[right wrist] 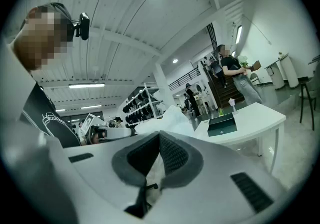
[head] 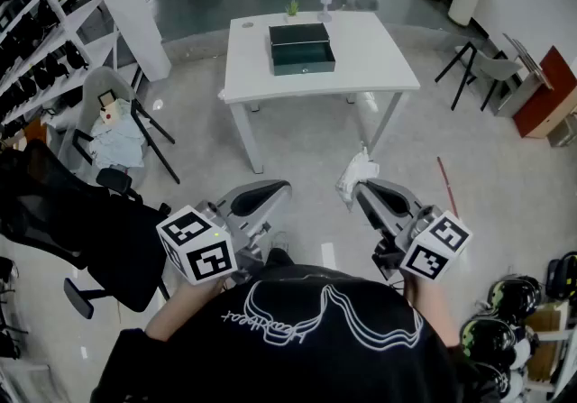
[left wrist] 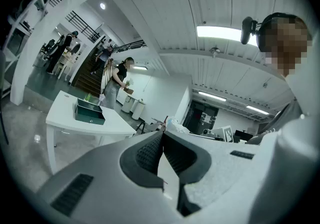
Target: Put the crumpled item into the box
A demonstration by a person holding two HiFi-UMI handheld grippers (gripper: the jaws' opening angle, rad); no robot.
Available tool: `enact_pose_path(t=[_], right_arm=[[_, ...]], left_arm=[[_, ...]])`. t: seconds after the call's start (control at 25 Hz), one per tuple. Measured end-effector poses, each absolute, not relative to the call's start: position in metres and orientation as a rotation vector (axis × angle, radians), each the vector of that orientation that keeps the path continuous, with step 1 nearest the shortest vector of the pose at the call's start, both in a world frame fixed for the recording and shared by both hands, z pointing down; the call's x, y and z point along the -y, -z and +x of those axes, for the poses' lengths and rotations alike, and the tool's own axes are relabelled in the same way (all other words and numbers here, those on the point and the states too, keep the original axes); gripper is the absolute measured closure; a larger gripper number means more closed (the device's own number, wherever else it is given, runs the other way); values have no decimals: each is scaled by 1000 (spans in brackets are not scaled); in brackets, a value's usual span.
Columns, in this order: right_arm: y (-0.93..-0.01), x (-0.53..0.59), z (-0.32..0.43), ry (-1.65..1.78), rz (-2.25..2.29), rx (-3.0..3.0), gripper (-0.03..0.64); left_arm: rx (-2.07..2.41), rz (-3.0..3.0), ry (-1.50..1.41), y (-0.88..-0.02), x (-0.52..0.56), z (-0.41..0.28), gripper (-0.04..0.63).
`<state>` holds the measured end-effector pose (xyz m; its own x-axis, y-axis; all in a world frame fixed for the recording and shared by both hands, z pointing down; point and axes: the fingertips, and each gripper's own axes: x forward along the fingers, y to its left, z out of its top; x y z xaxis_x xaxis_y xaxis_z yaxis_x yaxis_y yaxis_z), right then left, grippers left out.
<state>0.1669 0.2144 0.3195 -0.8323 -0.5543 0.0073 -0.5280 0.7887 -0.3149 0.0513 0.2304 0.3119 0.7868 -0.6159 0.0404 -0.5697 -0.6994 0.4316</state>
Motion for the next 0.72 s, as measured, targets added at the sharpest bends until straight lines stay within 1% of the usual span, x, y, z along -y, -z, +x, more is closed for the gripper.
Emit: enact_pose_path(t=[0.44,0.72], right_arm=[[-311,-215,183,451,-892,-2862,612],[-318,-197,172,407,-905,-2896,612]], left_arm=[[879,2582,111,-303,-231,70,591],[902,2559,125,-316,-213,59,591]])
